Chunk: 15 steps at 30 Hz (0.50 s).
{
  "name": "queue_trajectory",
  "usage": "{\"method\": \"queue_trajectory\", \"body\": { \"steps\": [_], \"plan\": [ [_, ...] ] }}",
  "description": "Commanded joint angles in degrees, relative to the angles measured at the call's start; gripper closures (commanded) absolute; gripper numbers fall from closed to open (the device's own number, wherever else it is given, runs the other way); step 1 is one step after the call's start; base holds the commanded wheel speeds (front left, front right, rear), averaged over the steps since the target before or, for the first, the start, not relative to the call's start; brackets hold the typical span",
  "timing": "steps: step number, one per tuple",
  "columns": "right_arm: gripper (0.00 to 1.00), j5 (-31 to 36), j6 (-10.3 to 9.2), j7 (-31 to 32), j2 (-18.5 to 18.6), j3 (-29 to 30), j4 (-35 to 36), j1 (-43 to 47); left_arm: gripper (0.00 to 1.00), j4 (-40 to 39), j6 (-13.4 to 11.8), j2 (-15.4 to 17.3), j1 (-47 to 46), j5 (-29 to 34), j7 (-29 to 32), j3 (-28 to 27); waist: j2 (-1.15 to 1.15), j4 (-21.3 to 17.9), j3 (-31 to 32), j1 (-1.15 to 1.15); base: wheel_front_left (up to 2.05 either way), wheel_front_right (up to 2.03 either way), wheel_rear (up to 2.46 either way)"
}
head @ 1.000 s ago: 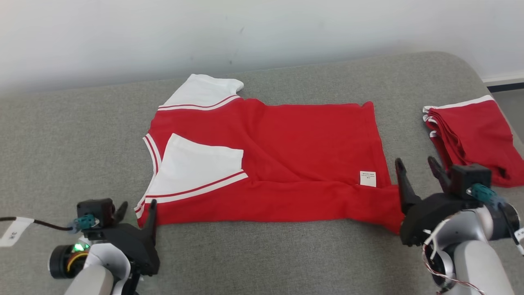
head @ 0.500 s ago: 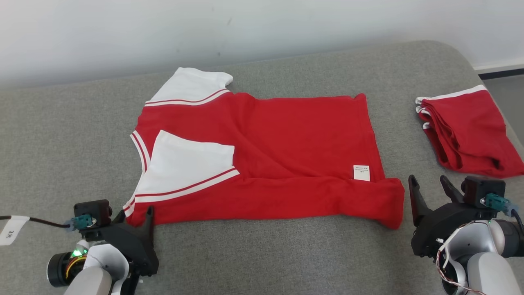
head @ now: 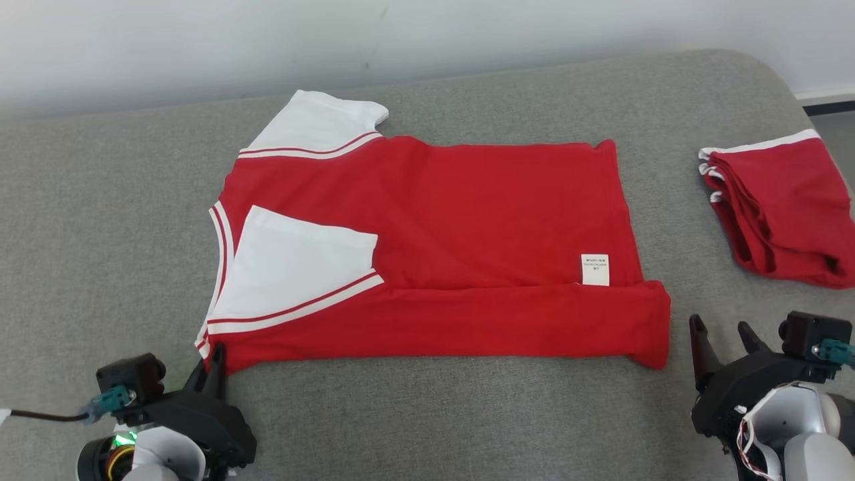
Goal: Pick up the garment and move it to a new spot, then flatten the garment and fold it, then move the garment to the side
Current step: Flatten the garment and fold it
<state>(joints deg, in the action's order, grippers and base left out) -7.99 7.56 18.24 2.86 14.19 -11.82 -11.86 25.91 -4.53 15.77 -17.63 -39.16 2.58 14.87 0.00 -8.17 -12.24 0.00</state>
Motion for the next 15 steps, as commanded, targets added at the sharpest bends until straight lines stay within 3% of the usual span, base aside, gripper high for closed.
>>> {"method": "queue_trajectory", "body": {
  "steps": [1,5,15],
  "plan": [
    [0.0,-0.15,-0.16,0.15,0.05,0.2,-0.51,0.23,1.0,0.11,0.04,-0.07,1.78,-0.37,-0.33,0.14,0.0,0.52,-0.5,0.0,0.0,0.0,0.0],
    [0.0,-1.2,-0.17,-0.33,0.07,-0.52,-2.44,-0.92,1.0,-0.66,0.11,-0.49,2.62,-0.37,-1.08,0.59,0.0,1.05,-0.94,0.0,0.0,0.0,0.0],
    [0.0,-4.54,-0.15,5.39,-0.07,-6.92,-8.09,-0.24,1.0,-0.52,0.22,-0.52,2.5,-0.69,-1.88,0.73,0.0,1.71,-0.95,0.0,0.0,0.0,0.0]
  ]
}}
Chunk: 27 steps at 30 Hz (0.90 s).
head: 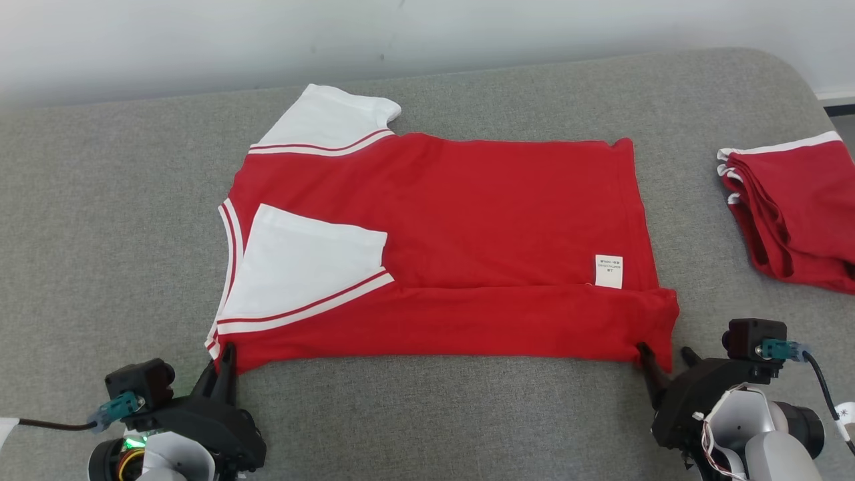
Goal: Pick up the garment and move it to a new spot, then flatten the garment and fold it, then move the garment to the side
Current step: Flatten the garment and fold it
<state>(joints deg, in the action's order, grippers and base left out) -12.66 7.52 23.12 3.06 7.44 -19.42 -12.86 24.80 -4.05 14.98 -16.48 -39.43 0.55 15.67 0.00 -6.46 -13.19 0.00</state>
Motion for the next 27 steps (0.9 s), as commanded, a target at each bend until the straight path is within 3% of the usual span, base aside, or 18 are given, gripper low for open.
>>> {"method": "queue_trajectory", "body": {
  "steps": [1,5,6,7,9,18,27],
  "plan": [
    [0.0,-0.16,-0.09,0.55,-0.32,-0.78,-0.95,0.5,1.0,0.57,-0.31,0.22,1.32,-0.46,-0.07,-0.1,0.0,0.01,0.0,0.0,0.0,0.0,0.0],
    [0.0,-1.85,0.1,1.58,-0.62,-4.02,-3.33,-0.58,1.0,0.5,-0.42,0.08,1.0,-0.3,-0.75,0.04,0.0,0.26,-0.02,0.0,0.0,0.0,0.0],
    [0.47,-2.0,0.15,1.87,-0.77,-4.84,-4.04,-0.91,1.0,0.57,-0.43,0.03,0.89,-0.24,-0.87,0.07,0.0,0.34,0.0,0.0,0.0,0.0,0.0],
    [0.71,-2.09,0.19,1.88,-0.82,-5.34,-4.5,-1.23,1.0,0.7,-0.38,-0.02,0.82,-0.24,-1.02,0.13,0.0,0.45,0.04,0.0,0.0,0.0,0.0],
    [1.0,-1.96,0.21,1.76,-0.9,-6.07,-4.99,-1.45,1.0,1.19,-0.06,-0.15,1.0,-0.33,-1.16,0.34,0.0,0.74,0.28,0.0,0.0,0.0,0.0],
    [1.0,1.41,0.01,1.58,-0.09,-0.73,-1.46,0.54,1.0,0.19,1.82,-0.66,6.16,-3.1,-2.84,-0.47,0.0,1.21,3.56,0.0,0.0,0.0,0.0],
    [1.0,1.95,-0.05,7.24,-0.09,5.17,9.55,7.99,1.0,-7.78,0.4,-0.41,15.36,-4.95,-1.04,0.09,0.0,1.66,6.51,0.0,0.0,0.0,0.0]
  ]
}}
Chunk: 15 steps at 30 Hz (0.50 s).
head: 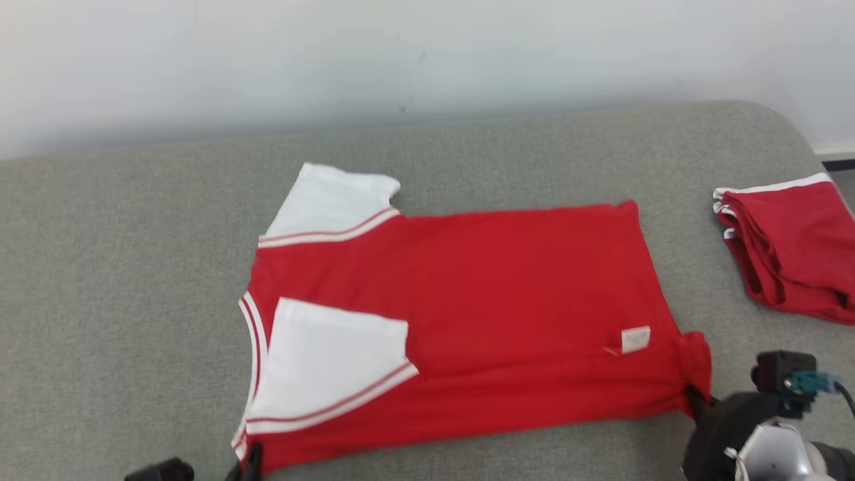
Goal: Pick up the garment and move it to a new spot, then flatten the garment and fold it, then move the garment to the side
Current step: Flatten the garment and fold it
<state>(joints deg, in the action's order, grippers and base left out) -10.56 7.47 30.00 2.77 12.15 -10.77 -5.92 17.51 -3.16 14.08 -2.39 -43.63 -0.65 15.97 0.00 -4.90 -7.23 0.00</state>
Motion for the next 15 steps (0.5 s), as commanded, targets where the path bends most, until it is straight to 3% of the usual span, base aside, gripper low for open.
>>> {"method": "queue_trajectory", "body": {
  "steps": [1,10,11,12,13,14,15],
  "plan": [
    [1.0,-0.19,0.01,1.06,0.2,0.74,2.21,1.94,1.0,-1.34,-0.73,0.61,2.21,-0.79,0.65,0.01,0.0,0.06,0.77,0.0,0.0,0.0,0.0],
    [1.0,-2.42,0.01,4.14,0.12,-1.63,5.13,8.59,1.0,-8.12,-3.25,2.31,8.79,-0.33,3.75,1.09,0.0,-0.05,1.32,0.0,0.0,0.0,0.0],
    [0.95,-2.5,0.01,3.84,0.14,-1.87,4.78,8.91,1.0,-8.48,-3.45,2.48,9.23,-0.29,3.93,1.04,0.0,-0.07,1.31,0.0,0.0,0.0,0.0],
    [0.4,-2.3,0.01,3.4,0.17,-2.0,4.54,8.96,1.0,-8.66,-3.58,2.54,9.66,-0.47,4.29,1.09,0.0,-0.09,1.31,0.0,0.0,0.0,0.0],
    [0.0,-1.56,0.01,2.87,0.18,-2.0,4.28,8.74,0.59,-8.85,-3.47,2.66,10.13,-0.99,5.0,1.29,0.0,-0.13,1.29,0.0,0.0,0.0,0.0],
    [0.0,-0.95,0.01,2.43,0.16,-1.89,4.07,8.32,0.0,-9.03,-3.2,2.84,10.36,-1.6,5.93,1.44,0.0,-0.19,1.22,0.0,0.0,0.0,0.0],
    [0.0,-0.49,0.01,2.14,0.12,-2.18,4.1,7.82,0.0,-9.5,-3.2,3.17,10.42,-1.99,6.33,1.14,0.0,-0.25,1.12,0.0,0.0,0.0,0.0]
  ]
}}
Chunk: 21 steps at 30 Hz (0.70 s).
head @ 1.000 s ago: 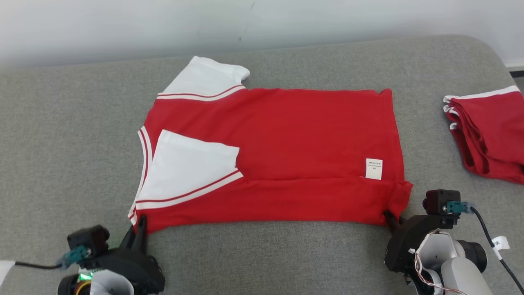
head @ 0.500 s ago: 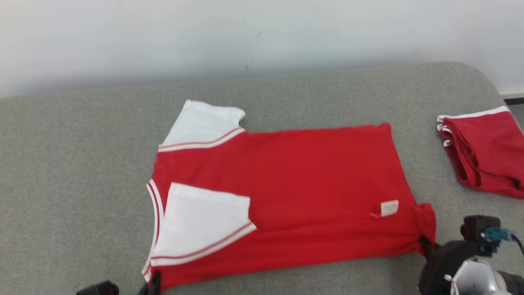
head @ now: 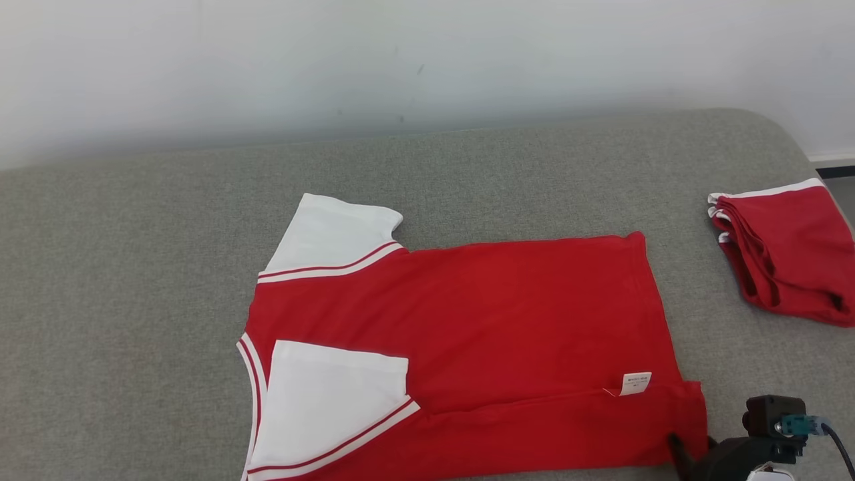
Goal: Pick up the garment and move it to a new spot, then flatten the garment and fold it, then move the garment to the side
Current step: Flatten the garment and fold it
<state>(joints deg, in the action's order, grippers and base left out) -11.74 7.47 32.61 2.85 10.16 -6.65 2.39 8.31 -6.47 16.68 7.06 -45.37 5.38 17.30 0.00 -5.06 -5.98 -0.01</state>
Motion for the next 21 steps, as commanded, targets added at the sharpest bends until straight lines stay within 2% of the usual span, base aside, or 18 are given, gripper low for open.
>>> {"method": "queue_trajectory", "body": {
  "steps": [1,5,9,15,18,21],
  "plan": [
    [0.0,0.69,0.01,-0.47,0.04,-0.19,-0.02,-0.49,0.0,-0.3,0.11,0.57,0.96,-0.25,0.3,-0.19,0.0,-0.09,-0.14,0.01,0.0,0.0,0.0],
    [0.0,2.26,0.01,-0.33,0.07,-0.48,2.18,-2.78,0.0,-2.89,-0.81,1.9,0.94,-2.01,0.93,-2.72,0.0,-0.37,-0.88,0.01,0.0,0.0,0.0],
    [0.0,3.15,0.01,1.74,0.05,-0.86,6.88,-5.82,0.0,-6.95,-2.03,4.87,-0.58,-2.18,1.9,-5.69,0.0,-0.64,-2.42,0.01,0.0,0.0,0.0],
    [0.0,4.03,0.02,4.33,3.98,-3.18,10.19,-14.49,0.0,-11.34,-2.48,10.17,-12.35,3.14,6.13,-4.57,0.0,-0.47,-6.96,0.01,0.0,0.0,0.0],
    [0.0,4.34,0.01,4.37,6.5,-4.84,7.58,-20.67,0.0,-8.63,-1.9,10.31,-22.53,7.26,8.29,-1.33,0.0,-0.71,-9.84,0.01,0.0,0.0,0.0],
    [0.0,5.04,0.01,3.7,7.72,-7.41,3.58,-26.85,0.0,-3.55,-0.56,7.46,-32.94,10.69,10.38,3.23,0.0,-1.18,-12.89,0.01,0.0,0.0,0.0]
  ]
}}
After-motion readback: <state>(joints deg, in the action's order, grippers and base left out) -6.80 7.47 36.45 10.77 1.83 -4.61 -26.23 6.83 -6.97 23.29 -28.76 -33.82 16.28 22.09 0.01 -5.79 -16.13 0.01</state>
